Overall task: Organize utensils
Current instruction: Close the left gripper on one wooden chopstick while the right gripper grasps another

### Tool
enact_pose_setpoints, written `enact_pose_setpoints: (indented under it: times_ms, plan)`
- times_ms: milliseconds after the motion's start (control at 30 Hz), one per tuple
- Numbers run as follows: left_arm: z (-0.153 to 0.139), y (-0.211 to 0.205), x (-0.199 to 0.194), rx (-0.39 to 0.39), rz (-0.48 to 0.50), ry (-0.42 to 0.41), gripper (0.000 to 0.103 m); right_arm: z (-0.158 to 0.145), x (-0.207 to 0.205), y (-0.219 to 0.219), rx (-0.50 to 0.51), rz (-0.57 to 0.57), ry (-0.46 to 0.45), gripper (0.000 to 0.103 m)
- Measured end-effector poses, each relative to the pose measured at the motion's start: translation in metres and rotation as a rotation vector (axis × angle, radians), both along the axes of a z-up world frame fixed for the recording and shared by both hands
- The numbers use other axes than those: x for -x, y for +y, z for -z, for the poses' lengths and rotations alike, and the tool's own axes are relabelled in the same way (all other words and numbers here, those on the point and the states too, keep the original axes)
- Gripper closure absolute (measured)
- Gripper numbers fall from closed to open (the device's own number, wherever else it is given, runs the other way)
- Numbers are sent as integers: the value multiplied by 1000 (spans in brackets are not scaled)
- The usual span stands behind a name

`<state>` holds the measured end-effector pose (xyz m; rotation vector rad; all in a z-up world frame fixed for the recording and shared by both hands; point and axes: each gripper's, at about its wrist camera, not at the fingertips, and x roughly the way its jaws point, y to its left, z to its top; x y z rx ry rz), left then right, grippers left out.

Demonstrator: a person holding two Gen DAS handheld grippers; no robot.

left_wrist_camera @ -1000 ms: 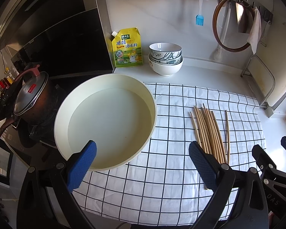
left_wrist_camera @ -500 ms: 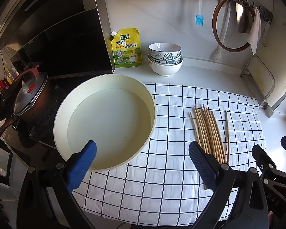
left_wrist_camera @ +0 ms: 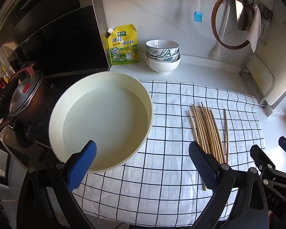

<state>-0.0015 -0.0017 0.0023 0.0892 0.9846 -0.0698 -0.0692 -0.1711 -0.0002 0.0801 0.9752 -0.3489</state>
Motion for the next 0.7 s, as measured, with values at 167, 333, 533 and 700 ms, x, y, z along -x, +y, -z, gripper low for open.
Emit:
enact_pose_setpoints:
  times_ms: [167, 333, 533, 700]
  plan:
    - [18, -15, -7, 39, 41, 42, 7, 12, 8, -21, -41, 16, 5, 9]
    - [40, -38, -12, 53, 90, 77, 7, 31, 13, -49, -80, 27, 28, 9]
    - [71, -55, -18, 70, 103, 122, 7, 64, 12, -74, -81, 32, 51, 9]
    - [95, -68, -19, 50, 107, 119, 7, 101, -1, -86, -106, 27, 112, 9]
